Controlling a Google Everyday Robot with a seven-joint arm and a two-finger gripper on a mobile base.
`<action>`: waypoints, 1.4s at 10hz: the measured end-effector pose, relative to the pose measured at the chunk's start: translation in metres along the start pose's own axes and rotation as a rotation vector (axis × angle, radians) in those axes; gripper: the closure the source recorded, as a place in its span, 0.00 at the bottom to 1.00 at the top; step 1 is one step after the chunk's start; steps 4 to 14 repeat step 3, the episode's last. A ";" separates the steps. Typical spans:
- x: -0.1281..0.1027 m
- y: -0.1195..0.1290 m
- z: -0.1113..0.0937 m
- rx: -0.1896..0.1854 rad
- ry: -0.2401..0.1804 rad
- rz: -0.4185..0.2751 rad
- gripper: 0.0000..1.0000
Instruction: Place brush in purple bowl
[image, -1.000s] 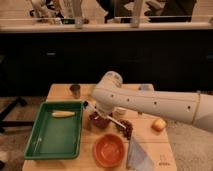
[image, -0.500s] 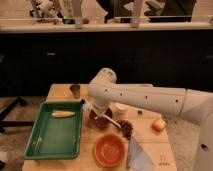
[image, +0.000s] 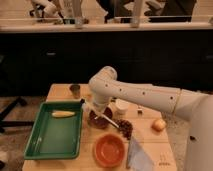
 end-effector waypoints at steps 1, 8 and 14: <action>-0.002 -0.001 0.004 -0.013 0.004 0.003 1.00; -0.006 -0.003 0.008 -0.027 0.015 0.006 1.00; -0.006 -0.003 0.008 -0.027 0.015 0.006 1.00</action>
